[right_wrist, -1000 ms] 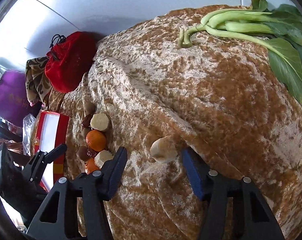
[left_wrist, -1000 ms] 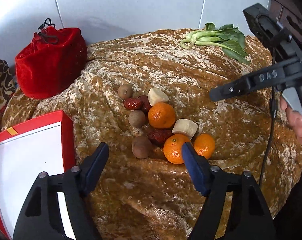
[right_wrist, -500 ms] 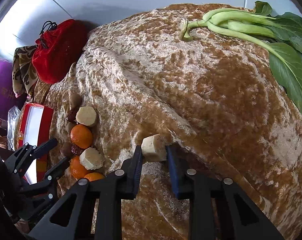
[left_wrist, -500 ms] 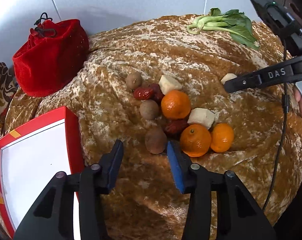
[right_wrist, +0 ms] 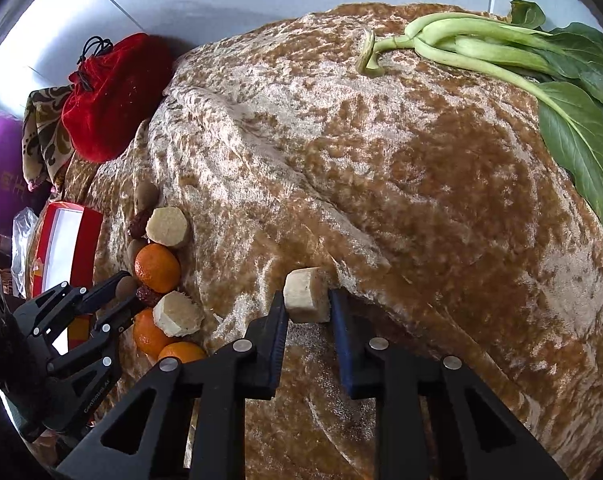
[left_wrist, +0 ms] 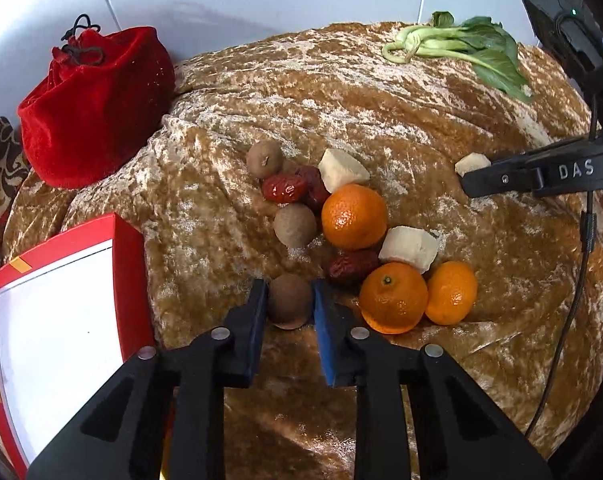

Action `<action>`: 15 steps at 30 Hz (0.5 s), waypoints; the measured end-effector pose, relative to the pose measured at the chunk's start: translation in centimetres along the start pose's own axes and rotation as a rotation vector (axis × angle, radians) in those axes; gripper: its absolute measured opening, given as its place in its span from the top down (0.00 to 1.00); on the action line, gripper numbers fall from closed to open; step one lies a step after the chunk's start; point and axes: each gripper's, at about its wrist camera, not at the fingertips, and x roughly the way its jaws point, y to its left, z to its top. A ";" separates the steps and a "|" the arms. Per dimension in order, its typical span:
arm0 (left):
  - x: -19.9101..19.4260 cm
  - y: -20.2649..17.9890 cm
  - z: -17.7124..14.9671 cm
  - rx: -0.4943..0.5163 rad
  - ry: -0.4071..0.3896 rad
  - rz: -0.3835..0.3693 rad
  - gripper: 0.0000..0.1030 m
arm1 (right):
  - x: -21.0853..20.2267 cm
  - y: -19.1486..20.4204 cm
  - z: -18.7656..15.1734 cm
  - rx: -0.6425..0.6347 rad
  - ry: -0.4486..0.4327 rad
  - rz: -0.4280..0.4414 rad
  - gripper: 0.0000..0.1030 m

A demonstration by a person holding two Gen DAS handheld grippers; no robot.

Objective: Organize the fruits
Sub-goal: 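Carry both items over the red-framed tray and open both tools to drop them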

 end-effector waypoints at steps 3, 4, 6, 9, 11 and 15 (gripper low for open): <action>-0.2 0.1 -0.1 -0.005 -0.003 -0.001 0.80 | -0.2 0.4 0.0 -0.009 -0.001 -0.009 0.81; -0.4 0.2 -0.2 -0.009 -0.006 -0.004 0.80 | -0.2 0.4 -0.1 -0.009 -0.001 -0.011 0.81; -1.2 0.2 -0.3 -0.021 -0.018 -0.007 0.80 | -0.4 0.4 -0.1 -0.005 0.002 -0.001 0.81; -3.4 0.7 -0.4 -0.040 -0.072 -0.014 0.80 | -1.2 0.8 -0.4 0.004 -0.005 0.045 0.81; -5.3 1.4 -0.7 -0.063 -0.115 -0.006 0.80 | -1.8 1.5 -0.4 0.004 -0.015 0.102 0.81; -8.8 4.1 -2.3 -0.145 -0.171 0.061 0.80 | -2.7 4.9 -0.9 -0.037 -0.031 0.255 0.81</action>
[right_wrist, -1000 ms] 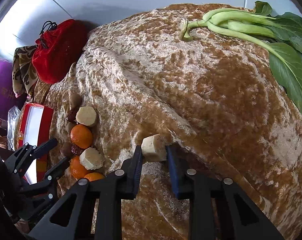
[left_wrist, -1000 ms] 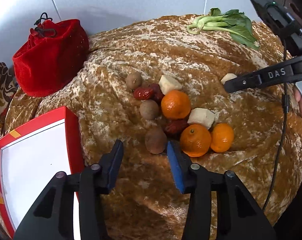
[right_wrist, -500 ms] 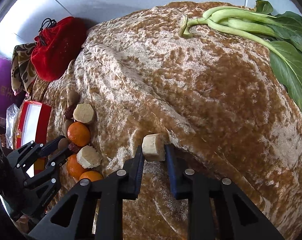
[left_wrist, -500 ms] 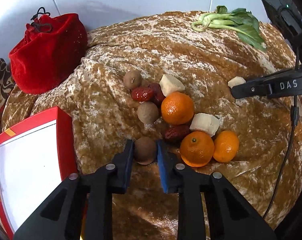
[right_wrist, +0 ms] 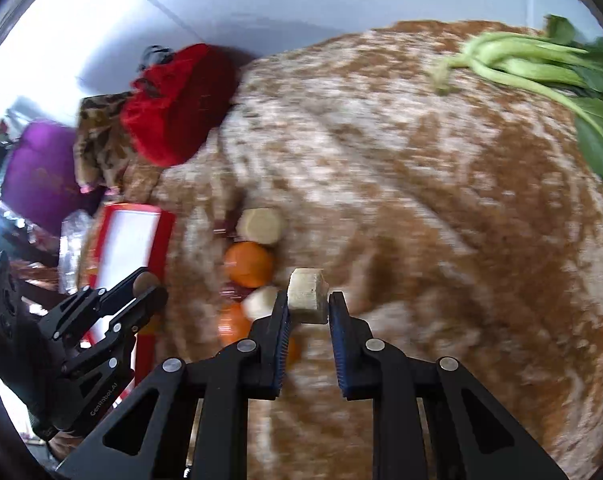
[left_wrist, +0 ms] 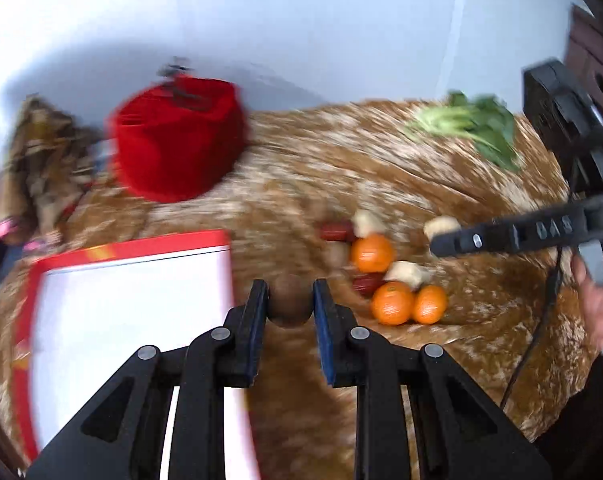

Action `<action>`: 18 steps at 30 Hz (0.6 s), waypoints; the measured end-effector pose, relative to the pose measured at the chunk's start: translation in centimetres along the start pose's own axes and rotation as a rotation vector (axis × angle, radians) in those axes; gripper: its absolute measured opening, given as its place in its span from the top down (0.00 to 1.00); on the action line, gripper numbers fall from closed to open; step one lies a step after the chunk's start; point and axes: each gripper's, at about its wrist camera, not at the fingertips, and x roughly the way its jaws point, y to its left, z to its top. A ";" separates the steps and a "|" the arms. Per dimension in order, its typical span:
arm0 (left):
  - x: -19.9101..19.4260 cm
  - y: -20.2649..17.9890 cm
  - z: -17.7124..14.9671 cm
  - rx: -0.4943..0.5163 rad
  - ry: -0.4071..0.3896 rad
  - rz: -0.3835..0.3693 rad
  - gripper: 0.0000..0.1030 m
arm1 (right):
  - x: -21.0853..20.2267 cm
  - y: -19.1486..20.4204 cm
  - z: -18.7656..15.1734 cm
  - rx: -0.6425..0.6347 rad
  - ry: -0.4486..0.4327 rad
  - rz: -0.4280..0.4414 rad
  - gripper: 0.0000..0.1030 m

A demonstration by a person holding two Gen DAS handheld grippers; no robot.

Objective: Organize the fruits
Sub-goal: 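Carry both items over the red-framed tray and open both tools to drop them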

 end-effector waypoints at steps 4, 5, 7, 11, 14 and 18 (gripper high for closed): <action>-1.6 4.7 -1.5 -0.140 0.030 0.074 0.80 | 1.3 5.5 -1.0 -0.090 0.006 0.116 0.81; -1.5 5.7 -1.8 -0.163 0.048 0.094 0.80 | 1.7 6.2 -1.2 -0.107 0.008 0.131 0.81; -0.9 7.8 -2.9 -0.214 0.099 0.145 0.80 | 2.5 9.3 -2.1 -0.170 0.007 0.170 0.81; 0.1 10.9 -4.9 -0.291 0.177 0.180 0.80 | 3.9 13.9 -3.5 -0.263 -0.002 0.226 0.81; 0.1 12.0 -5.8 -0.307 0.203 0.213 0.80 | 5.8 16.4 -4.7 -0.320 0.028 0.226 0.81; 0.2 12.8 -6.3 -0.317 0.231 0.242 0.80 | 8.8 18.3 -6.2 -0.374 0.082 0.168 0.81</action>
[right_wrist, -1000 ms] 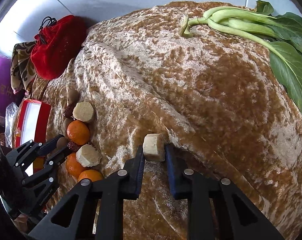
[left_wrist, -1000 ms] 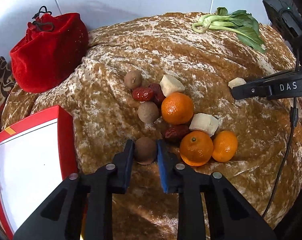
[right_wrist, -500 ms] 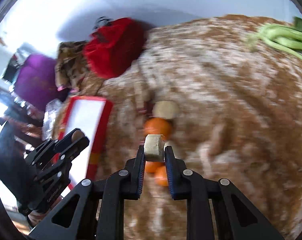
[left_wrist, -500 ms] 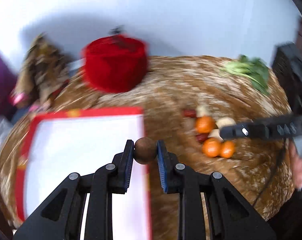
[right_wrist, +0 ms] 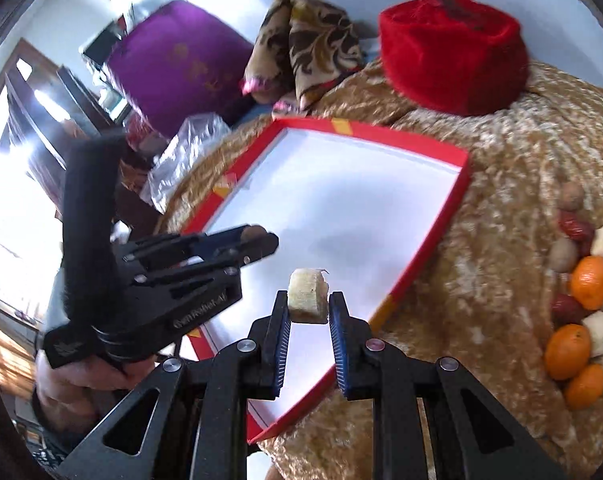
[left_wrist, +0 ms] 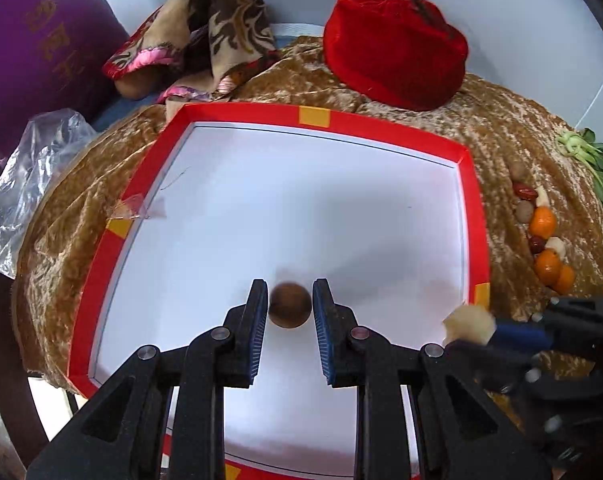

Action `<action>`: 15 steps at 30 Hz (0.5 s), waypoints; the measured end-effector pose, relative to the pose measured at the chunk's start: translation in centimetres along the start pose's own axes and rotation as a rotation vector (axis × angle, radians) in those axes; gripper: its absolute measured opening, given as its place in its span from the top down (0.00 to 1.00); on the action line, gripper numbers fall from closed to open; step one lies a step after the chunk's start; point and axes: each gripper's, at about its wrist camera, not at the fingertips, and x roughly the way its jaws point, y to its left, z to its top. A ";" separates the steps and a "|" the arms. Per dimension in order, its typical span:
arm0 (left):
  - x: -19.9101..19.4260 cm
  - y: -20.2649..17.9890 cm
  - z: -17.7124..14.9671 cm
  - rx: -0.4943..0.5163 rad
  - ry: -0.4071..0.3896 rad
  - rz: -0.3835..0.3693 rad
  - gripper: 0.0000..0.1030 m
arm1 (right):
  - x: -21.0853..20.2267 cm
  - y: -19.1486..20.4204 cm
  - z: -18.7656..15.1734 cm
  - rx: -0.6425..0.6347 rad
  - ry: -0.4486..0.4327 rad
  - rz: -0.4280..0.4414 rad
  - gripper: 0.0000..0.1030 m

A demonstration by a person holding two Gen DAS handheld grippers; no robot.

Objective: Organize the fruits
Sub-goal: 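Carry both items over the red-framed tray and open both tools to drop them, then grasp a mandarin orange with the right tool while the left tool grasps another mandarin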

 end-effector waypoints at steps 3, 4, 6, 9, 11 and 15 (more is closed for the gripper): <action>-0.3 0.2 0.2 0.012 -0.007 0.011 0.78 | 1.3 0.3 -0.6 -0.021 0.034 -0.034 0.78; -0.4 0.1 0.2 0.014 -0.013 0.011 0.75 | 1.4 0.5 -0.7 -0.027 0.039 -0.041 0.78; -0.5 -0.2 0.7 0.018 -0.022 0.009 0.70 | 1.4 0.9 -0.4 -0.029 0.034 -0.040 0.77; -1.1 -1.3 1.4 0.051 -0.062 0.008 0.68 | -0.4 0.0 -0.2 -0.009 0.008 -0.026 0.67; -1.7 -2.8 1.7 0.096 -0.097 -0.029 0.66 | -2.5 -1.0 0.0 0.019 -0.031 -0.023 0.67; -2.5 -6.8 1.4 0.219 -0.137 -0.093 0.63 | -6.5 -4.2 0.4 0.083 -0.090 -0.046 0.67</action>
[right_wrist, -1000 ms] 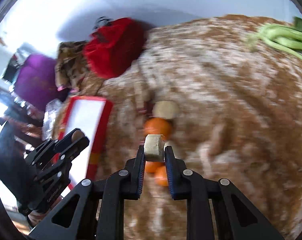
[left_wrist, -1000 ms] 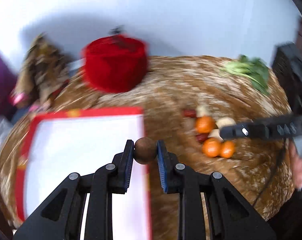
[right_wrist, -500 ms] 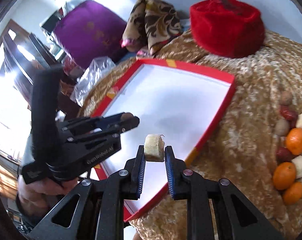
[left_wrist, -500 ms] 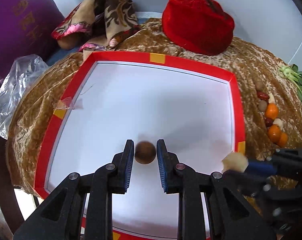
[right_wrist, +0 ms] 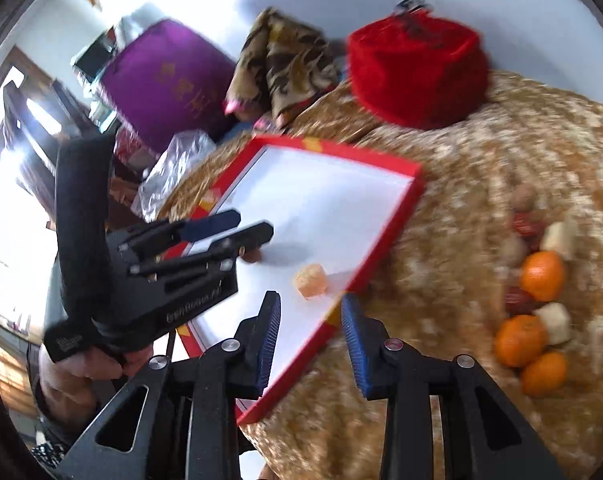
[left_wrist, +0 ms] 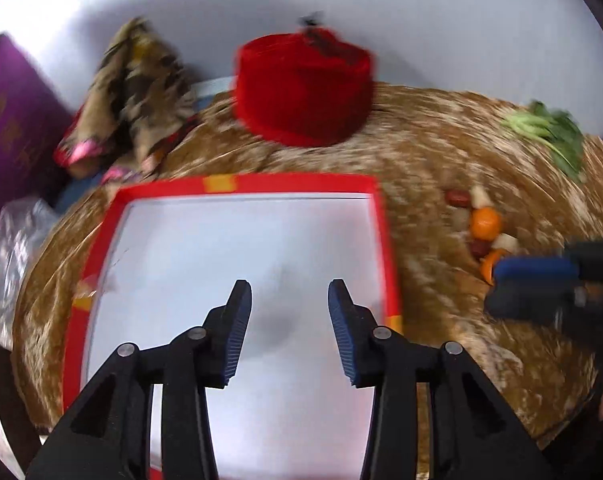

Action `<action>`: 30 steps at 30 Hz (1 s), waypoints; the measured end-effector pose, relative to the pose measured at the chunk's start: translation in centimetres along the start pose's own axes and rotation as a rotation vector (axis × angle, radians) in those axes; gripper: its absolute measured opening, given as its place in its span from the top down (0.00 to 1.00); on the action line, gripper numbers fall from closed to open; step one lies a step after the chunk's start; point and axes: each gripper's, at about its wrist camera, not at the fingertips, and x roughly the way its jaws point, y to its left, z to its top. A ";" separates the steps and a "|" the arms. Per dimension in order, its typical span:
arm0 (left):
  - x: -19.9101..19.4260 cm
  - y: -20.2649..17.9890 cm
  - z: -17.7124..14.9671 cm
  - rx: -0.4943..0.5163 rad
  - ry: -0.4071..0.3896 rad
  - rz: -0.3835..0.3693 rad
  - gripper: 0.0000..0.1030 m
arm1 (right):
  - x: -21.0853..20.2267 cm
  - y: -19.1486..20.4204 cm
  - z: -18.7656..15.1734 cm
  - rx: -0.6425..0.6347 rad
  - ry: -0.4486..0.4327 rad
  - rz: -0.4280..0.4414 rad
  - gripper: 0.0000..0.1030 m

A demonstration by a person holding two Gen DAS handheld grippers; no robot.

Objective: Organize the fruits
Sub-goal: 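Grasp a mandarin orange with the right tool while the left tool grasps another mandarin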

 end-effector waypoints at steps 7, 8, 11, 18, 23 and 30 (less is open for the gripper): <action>0.6 -7.2 0.2 0.237 -0.015 -0.090 0.63 | -4.3 -9.3 -1.1 0.225 0.035 -0.078 0.67; 0.8 -8.1 0.3 0.256 -0.016 -0.097 0.63 | -4.3 -10.3 -1.3 0.252 0.050 -0.089 0.67; 1.4 -9.8 0.6 0.311 -0.009 -0.119 0.59 | -4.1 -11.8 -1.8 0.289 0.096 -0.133 0.67; 2.3 -11.7 0.5 0.370 0.028 -0.130 0.56 | -1.8 -11.2 -2.2 0.238 0.167 -0.183 0.61; 2.7 -11.7 0.6 0.339 0.059 -0.180 0.56 | -0.2 -11.1 -2.2 0.230 0.187 -0.238 0.56; 3.5 -12.8 0.9 0.347 0.085 -0.232 0.56 | 0.6 -12.0 -2.1 0.279 0.186 -0.226 0.66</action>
